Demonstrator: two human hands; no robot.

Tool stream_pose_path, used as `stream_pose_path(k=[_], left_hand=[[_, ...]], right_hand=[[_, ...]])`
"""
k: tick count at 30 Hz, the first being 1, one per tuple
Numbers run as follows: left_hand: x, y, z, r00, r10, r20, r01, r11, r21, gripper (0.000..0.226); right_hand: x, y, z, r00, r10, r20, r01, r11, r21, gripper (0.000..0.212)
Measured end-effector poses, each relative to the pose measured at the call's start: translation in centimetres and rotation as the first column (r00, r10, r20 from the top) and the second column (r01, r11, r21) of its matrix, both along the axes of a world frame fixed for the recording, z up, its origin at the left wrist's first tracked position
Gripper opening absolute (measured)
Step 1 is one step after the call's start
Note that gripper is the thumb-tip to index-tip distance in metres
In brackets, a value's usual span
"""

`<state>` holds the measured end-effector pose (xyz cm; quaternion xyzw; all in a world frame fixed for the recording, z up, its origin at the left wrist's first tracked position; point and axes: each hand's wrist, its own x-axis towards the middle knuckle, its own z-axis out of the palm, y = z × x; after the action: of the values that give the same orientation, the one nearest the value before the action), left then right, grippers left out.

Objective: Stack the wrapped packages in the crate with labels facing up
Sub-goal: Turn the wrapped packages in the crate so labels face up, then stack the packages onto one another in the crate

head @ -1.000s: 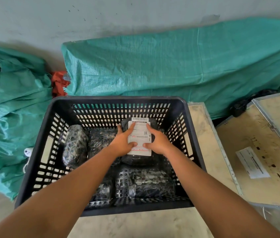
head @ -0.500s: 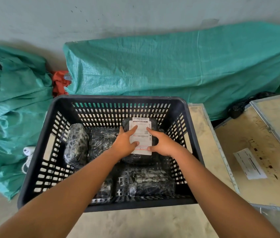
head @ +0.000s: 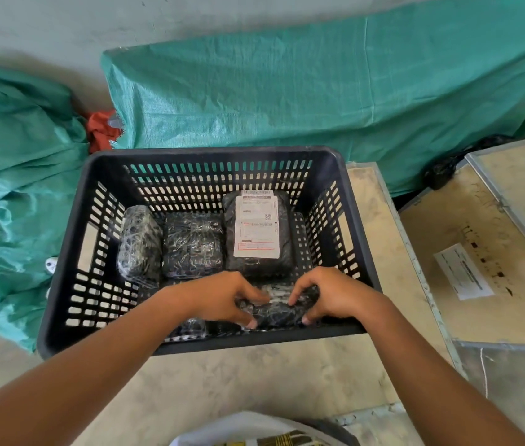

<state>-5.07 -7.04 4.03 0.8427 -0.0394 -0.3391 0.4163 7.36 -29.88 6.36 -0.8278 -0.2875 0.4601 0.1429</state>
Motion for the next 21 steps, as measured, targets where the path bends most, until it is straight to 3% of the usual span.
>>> stream_pose_path(k=[5, 11, 17, 21], left_hand=[[-0.7, -0.1, -0.2, 0.999, -0.008, 0.043, 0.006, 0.999, 0.044, 0.069], [0.3, -0.5, -0.6, 0.987, -0.008, 0.159, -0.025, 0.978, 0.205, 0.096], [1.1, -1.2, -1.2, 0.949, 0.027, 0.316, -0.093, 0.976, 0.196, 0.073], [0.6, -0.3, -0.2, 0.914, 0.205, 0.351, -0.218, 0.976, -0.005, 0.059]], right_hand=[[0.1, -0.5, -0.1, 0.998, -0.048, 0.046, 0.044, 0.995, 0.087, 0.037], [0.4, -0.2, -0.9, 0.938, -0.305, 0.165, 0.252, 0.926, 0.28, 0.031], [0.6, 0.1, -1.1, 0.922, -0.355, 0.154, 0.291, 0.898, 0.329, 0.029], [0.3, 0.2, -0.5, 0.906, -0.409, 0.112, 0.324, 0.837, 0.44, 0.029]])
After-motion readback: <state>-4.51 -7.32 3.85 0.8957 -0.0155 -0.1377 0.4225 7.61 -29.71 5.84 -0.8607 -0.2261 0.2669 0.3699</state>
